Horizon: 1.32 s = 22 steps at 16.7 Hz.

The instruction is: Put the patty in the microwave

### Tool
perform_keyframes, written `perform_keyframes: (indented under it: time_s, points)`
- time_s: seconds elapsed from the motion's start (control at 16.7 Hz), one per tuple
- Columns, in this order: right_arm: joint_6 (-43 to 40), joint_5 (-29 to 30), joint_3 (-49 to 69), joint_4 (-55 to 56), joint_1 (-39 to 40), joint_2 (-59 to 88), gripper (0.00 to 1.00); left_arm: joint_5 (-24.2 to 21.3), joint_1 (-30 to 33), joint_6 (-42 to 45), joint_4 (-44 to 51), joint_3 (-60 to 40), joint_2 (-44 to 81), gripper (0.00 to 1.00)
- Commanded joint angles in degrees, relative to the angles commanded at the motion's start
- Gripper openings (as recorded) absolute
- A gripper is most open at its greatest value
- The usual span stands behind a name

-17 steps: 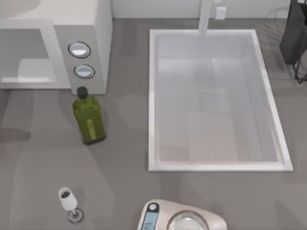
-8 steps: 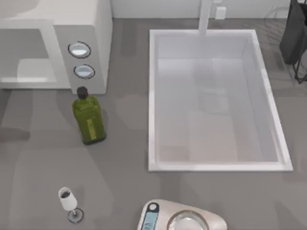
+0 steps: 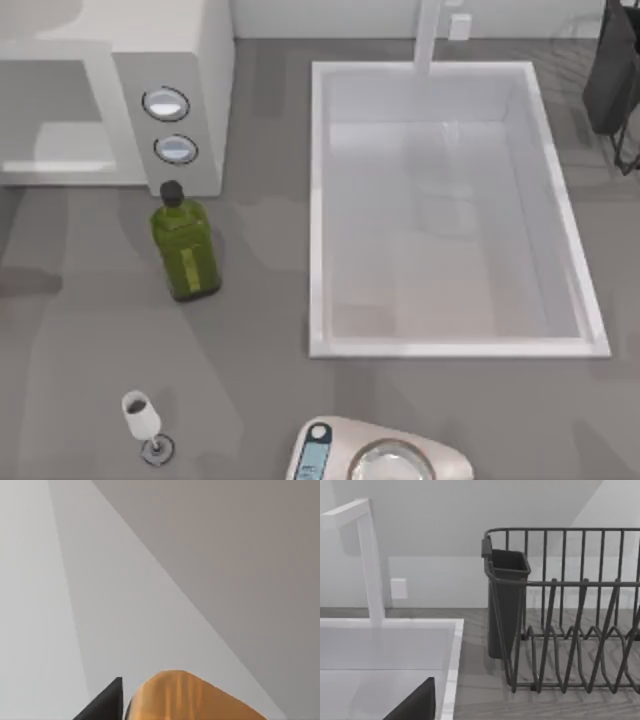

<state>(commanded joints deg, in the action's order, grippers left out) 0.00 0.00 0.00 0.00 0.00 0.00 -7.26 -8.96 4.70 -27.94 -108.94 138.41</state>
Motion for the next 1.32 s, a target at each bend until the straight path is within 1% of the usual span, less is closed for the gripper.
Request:
perform_keyframes:
  time_s: [0.12, 0.24, 0.66, 0.84, 1.02, 1.32]
  points:
    - [0.0, 0.0, 0.0, 0.0, 0.0, 0.0, 1.00, -0.4, -0.5, 0.1, -1.8, 4.2, -3.2, 1.00]
    - [0.0, 0.0, 0.0, 0.0, 0.0, 0.0, 1.00, -1.1, -1.3, 0.1, -4.3, 10.9, -7.4, 1.00]
    - [0.0, 0.0, 0.0, 0.0, 0.0, 0.0, 1.00, -4.1, -4.3, 0.3, -14.7, 44.8, -25.6, 1.00]
    - [0.0, 0.0, 0.0, 0.0, 0.0, 0.0, 1.00, -5.2, -5.5, 0.5, -19.0, 54.7, -32.8, 1.00]
    - [0.0, 0.0, 0.0, 0.0, 0.0, 0.0, 1.00, -5.7, -6.1, 0.5, -21.5, 59.1, -36.7, 1.00]
    - [0.0, 0.0, 0.0, 0.0, 0.0, 0.0, 1.00, -5.6, -5.8, 0.5, -21.3, 58.8, -36.9, 1.00]
